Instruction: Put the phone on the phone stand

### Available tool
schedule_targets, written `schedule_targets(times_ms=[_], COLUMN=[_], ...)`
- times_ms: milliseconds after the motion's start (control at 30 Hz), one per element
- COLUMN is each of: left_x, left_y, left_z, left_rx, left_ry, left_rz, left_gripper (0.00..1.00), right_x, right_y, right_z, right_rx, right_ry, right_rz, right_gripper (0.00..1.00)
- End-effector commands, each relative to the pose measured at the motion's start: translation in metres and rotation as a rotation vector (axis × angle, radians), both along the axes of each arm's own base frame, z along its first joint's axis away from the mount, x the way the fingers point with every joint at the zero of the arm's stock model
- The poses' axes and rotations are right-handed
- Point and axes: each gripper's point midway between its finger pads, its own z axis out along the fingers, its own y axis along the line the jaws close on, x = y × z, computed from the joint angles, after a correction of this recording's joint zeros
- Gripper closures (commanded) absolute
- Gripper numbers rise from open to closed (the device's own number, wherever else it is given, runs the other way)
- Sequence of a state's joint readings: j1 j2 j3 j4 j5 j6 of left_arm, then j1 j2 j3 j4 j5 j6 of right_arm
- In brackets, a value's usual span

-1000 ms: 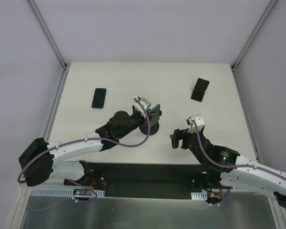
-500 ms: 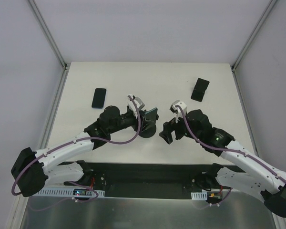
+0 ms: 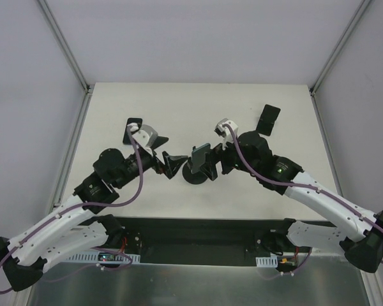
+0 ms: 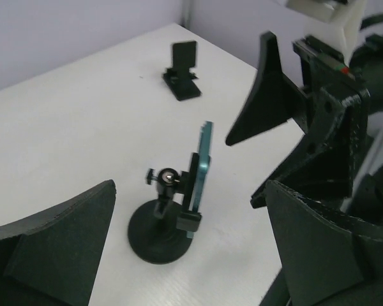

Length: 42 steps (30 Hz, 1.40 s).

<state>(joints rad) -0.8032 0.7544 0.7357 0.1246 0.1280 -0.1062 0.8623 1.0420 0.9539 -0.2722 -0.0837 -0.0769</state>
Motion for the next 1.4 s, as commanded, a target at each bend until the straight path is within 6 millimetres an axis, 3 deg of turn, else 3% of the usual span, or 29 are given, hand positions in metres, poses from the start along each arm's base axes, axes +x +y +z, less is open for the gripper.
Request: schedule_targets(times_ms=[0, 167, 233, 267, 333, 367, 400, 467, 633, 700, 767, 800, 867, 900, 967, 1000, 1100, 1133, 1200, 1267, 1367], left_x=[0.032, 0.047, 0.056, 0.058, 0.065, 0.067, 0.072, 0.075, 0.081, 0.081, 0.084, 0.084, 0.086, 0.087, 0.089, 0.089, 0.090, 0.091, 0.091, 0.092, 0.092], left_y=[0.061, 0.085, 0.081, 0.079, 0.068, 0.065, 0.059, 0.054, 0.043, 0.044, 0.046, 0.051, 0.053, 0.055, 0.057, 0.058, 0.061, 0.062, 0.064, 0.066, 0.067], left_z=[0.033, 0.057, 0.061, 0.075, 0.080, 0.094, 0.093, 0.106, 0.116, 0.115, 0.105, 0.103, 0.091, 0.088, 0.078, 0.076, 0.067, 0.066, 0.066, 0.065, 0.064], left_rx=[-0.061, -0.094, -0.076, -0.094, -0.073, -0.092, -0.070, -0.082, -0.081, -0.065, -0.033, -0.018, 0.014, 0.031, 0.069, 0.077, 0.115, 0.121, 0.132, 0.143, 0.147], left_ry=[-0.008, -0.022, -0.024, -0.040, -0.049, -0.070, -0.071, -0.082, -0.092, -0.108, -0.109, -0.120, -0.121, -0.131, -0.140, -0.143, -0.151, -0.153, -0.161, -0.166, -0.169], left_rz=[0.375, 0.532, 0.536, 0.531, 0.500, 0.489, 0.479, 0.467, 0.436, 0.435, 0.450, 0.467, 0.479, 0.486, 0.494, 0.496, 0.505, 0.514, 0.519, 0.527, 0.529], left_gripper=[0.01, 0.01, 0.01, 0.01, 0.01, 0.01, 0.01, 0.01, 0.01, 0.01, 0.01, 0.01, 0.01, 0.01, 0.01, 0.01, 0.01, 0.01, 0.01, 0.01, 0.01], right_x=[0.014, 0.038, 0.042, 0.045, 0.044, 0.044, 0.041, 0.049, 0.058, 0.058, 0.059, 0.058, 0.060, 0.061, 0.066, 0.068, 0.079, 0.081, 0.085, 0.086, 0.083], right_y=[0.018, 0.017, 0.020, 0.022, 0.031, 0.036, 0.042, 0.037, 0.035, 0.037, 0.039, 0.040, 0.037, 0.035, 0.020, 0.013, -0.033, -0.062, -0.094, -0.145, -0.195], right_z=[0.037, 0.044, 0.038, 0.041, 0.038, 0.041, 0.038, 0.038, 0.032, 0.027, 0.026, 0.026, 0.027, 0.028, 0.033, 0.036, 0.051, 0.054, 0.065, 0.059, 0.052], right_rx=[0.057, 0.035, 0.017, 0.026, 0.027, 0.039, 0.031, 0.006, -0.014, -0.018, -0.014, -0.013, -0.013, -0.017, -0.032, -0.036, -0.084, -0.151, -0.121, -0.171, -0.163], right_ry=[-0.091, -0.137, -0.130, -0.137, -0.141, -0.154, -0.157, -0.181, -0.179, -0.172, -0.167, -0.166, -0.175, -0.182, -0.207, -0.218, -0.284, -0.330, -0.324, -0.278, -0.231], right_rz=[-0.004, -0.162, -0.201, -0.221, -0.212, -0.206, -0.199, -0.269, -0.395, -0.402, -0.405, -0.404, -0.423, -0.434, -0.509, -0.544, -0.776, -0.893, -1.053, -1.198, -1.341], right_gripper=[0.04, 0.04, 0.04, 0.04, 0.04, 0.04, 0.04, 0.04, 0.05, 0.10, 0.23, 0.36, 0.51, 0.67, 0.83, 0.98, 0.99, 0.99, 0.99, 0.99, 0.99])
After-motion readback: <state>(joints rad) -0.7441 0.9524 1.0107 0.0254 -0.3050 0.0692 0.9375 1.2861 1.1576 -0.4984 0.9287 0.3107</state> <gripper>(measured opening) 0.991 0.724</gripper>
